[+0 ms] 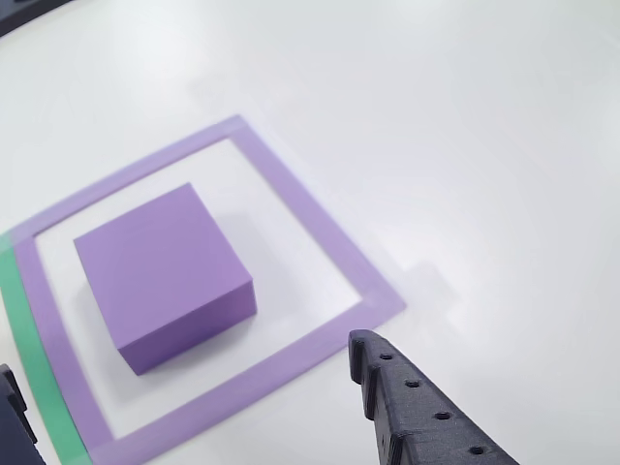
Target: Tower of hanoi
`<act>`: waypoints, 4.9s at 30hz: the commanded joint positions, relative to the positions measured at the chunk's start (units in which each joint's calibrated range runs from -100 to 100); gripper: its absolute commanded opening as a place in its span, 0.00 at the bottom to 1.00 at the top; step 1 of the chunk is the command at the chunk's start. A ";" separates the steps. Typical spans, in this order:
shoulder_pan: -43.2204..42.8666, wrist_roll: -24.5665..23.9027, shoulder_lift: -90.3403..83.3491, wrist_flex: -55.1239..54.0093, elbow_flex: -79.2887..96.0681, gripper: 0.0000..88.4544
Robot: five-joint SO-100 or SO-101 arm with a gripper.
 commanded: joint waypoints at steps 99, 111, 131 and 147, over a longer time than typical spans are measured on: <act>-5.45 0.00 17.43 -2.64 -19.23 0.13; -6.90 0.00 -10.70 59.36 -44.85 0.11; -26.65 0.00 -18.39 103.39 -82.47 0.10; -42.36 0.00 -24.16 97.64 -72.11 0.11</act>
